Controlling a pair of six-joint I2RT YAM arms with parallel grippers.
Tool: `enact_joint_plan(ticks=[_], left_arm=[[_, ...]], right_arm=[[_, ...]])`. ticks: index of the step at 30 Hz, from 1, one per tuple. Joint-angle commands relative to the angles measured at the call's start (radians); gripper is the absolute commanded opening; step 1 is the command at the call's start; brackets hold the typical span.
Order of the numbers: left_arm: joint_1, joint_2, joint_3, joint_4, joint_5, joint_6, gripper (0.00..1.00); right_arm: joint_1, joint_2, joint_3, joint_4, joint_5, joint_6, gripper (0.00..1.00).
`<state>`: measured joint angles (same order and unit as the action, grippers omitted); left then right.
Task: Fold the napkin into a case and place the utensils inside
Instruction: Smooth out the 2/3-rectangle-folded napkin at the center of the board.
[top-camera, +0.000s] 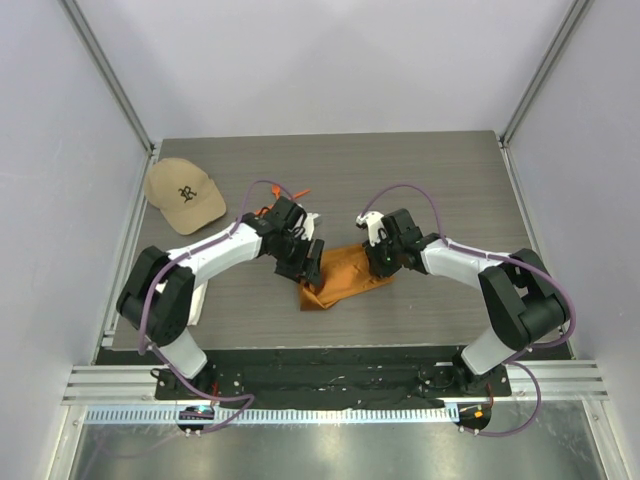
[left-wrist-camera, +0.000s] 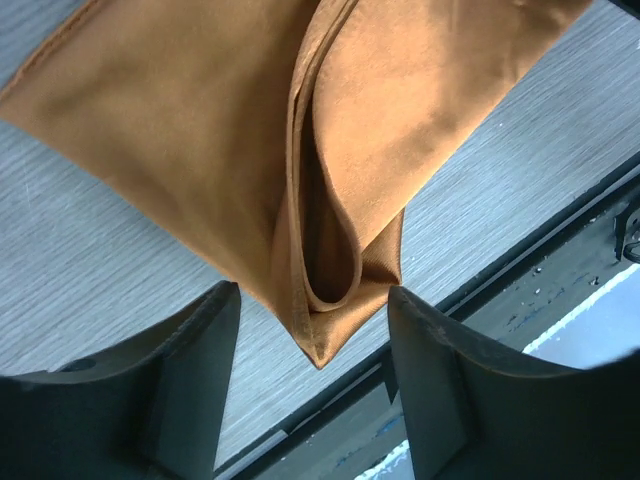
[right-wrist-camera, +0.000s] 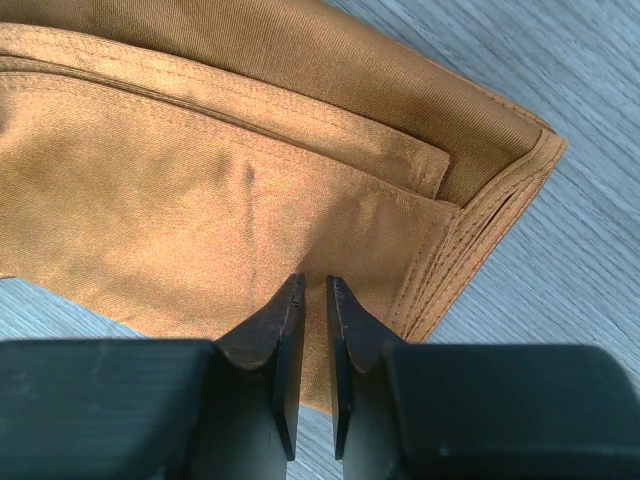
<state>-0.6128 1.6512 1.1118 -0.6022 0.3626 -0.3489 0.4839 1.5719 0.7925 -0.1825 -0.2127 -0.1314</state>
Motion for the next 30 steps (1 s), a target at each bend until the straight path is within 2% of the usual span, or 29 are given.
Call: enact_joint_plan(ticks=[1, 3, 4, 5, 6, 9, 11, 12, 16, 20, 25, 28, 30], left_arm=[[0.005, -0.013, -0.007, 0.062, 0.007, -0.009, 0.60], [0.005, 0.001, -0.015, 0.079, 0.015, -0.013, 0.56], [0.007, 0.010, -0.013, 0.084, 0.013, -0.024, 0.49], [0.011, 0.022, -0.010, 0.087, 0.013, -0.025, 0.46], [0.012, 0.044, -0.004, 0.087, 0.013, -0.027, 0.34], [0.024, 0.053, -0.006, 0.082, -0.017, -0.024, 0.17], [0.044, 0.047, -0.021, 0.094, -0.025, -0.024, 0.13], [0.050, 0.047, -0.024, 0.097, -0.034, -0.024, 0.08], [0.064, 0.056, -0.029, 0.102, -0.062, -0.018, 0.02], [0.064, 0.105, -0.007, 0.111, -0.059, -0.021, 0.00], [0.065, 0.136, 0.000, 0.131, -0.071, -0.022, 0.00], [0.067, 0.140, -0.003, 0.143, -0.077, -0.030, 0.00], [0.067, 0.142, -0.006, 0.143, -0.079, -0.035, 0.00]], right_arm=[[-0.007, -0.015, 0.007, 0.018, -0.014, 0.004, 0.20], [-0.005, -0.019, 0.005, 0.018, -0.013, 0.004, 0.19], [-0.007, -0.019, 0.004, 0.018, -0.013, 0.004, 0.19], [-0.005, -0.019, 0.004, 0.018, -0.011, 0.003, 0.19], [-0.005, -0.018, 0.004, 0.017, -0.011, 0.003, 0.18], [-0.007, -0.018, 0.005, 0.017, -0.008, 0.003, 0.18], [-0.005, -0.021, 0.007, 0.017, -0.008, 0.004, 0.18], [-0.008, -0.021, 0.008, 0.015, -0.007, 0.003, 0.17], [-0.007, -0.023, 0.014, 0.008, -0.001, -0.004, 0.17], [-0.002, -0.036, 0.042, -0.014, -0.007, -0.010, 0.19], [0.053, -0.098, 0.102, -0.090, 0.027, -0.039, 0.29], [0.102, -0.141, 0.129, -0.098, -0.051, -0.014, 0.36], [0.168, -0.148, 0.125, -0.039, -0.152, 0.051, 0.39]])
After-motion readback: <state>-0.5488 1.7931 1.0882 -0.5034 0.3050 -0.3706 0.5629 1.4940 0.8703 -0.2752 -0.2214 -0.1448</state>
